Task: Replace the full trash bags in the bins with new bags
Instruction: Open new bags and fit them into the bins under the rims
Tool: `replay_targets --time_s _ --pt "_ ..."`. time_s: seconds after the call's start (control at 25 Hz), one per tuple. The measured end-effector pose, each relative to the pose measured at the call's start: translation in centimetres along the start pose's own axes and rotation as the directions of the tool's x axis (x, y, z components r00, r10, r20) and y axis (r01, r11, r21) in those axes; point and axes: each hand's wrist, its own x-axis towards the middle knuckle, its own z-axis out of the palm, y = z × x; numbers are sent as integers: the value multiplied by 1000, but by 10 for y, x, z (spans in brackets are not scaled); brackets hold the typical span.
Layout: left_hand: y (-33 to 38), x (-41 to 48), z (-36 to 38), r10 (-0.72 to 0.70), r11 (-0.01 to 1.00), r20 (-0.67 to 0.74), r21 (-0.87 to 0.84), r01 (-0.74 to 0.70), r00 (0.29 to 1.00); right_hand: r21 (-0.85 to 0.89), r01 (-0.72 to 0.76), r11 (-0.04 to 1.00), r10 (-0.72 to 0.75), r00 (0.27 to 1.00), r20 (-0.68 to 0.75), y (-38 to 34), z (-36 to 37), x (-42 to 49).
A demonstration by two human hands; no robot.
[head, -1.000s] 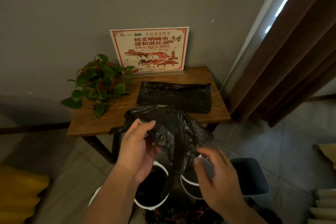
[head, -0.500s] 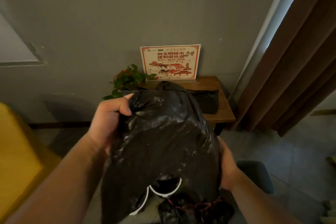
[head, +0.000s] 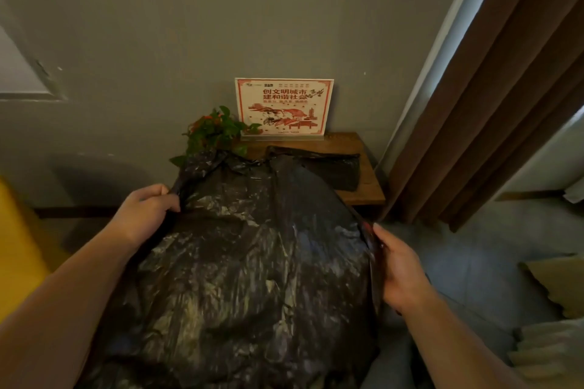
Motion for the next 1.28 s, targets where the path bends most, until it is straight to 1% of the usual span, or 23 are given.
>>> replay_targets --time_s 0.12,0.2,0.24,0.28,0.32,0.36,0.44,0.52,0.6,0.68,0.8,0.96,1.16,1.24,1.28 --pt "-28 16 13 -31 975 -102 215 53 994 -113 167 979 -175 983 -59 -14 -3 -16" --pt "-35 14 27 14 900 -132 433 45 991 -157 240 958 -256 963 -88 -22 -3 -24" --pt "-33 8 37 77 850 -125 527 1 989 -162 265 950 -281 956 -83 -24 -2 -29" --pt "-26 -1 51 162 817 -99 572 -77 982 -164 279 946 -292 954 -64 -25 0 -33" --pt "-16 -15 68 229 812 -51 561 -162 972 -172 286 943 -297 954 -42 -26 2 -37" --pt "-5 -31 87 261 839 15 491 -234 965 -189 287 939 -297 955 -26 -25 7 -40" --pt "15 -65 132 250 894 172 338 -296 953 -231 274 934 -284 959 -10 -21 15 -42" --pt "29 -93 174 276 903 313 238 -357 909 -267 261 928 -258 965 44 -19 21 -45" --pt "32 -108 208 313 900 366 180 -397 876 -314 288 905 -252 956 149 -20 19 -47" --pt "27 -111 234 296 916 375 151 -372 879 -369 305 878 -234 946 225 -23 12 -46" --pt "20 -109 266 205 959 365 111 -261 908 -468 284 837 -171 948 270 -31 -7 -37" --pt "21 -114 299 131 989 291 22 -144 948 -541 286 791 -153 948 278 -42 -39 -20" --pt "25 -116 330 27 990 112 -139 -11 993 -588 190 786 -177 981 81 -65 -85 9" --pt "28 -116 333 3 958 42 -286 9 999 -611 162 775 -172 984 44 -78 -105 17" --pt "30 -115 333 6 934 29 -356 4 1000 -647 152 747 -180 983 23 -83 -114 19"
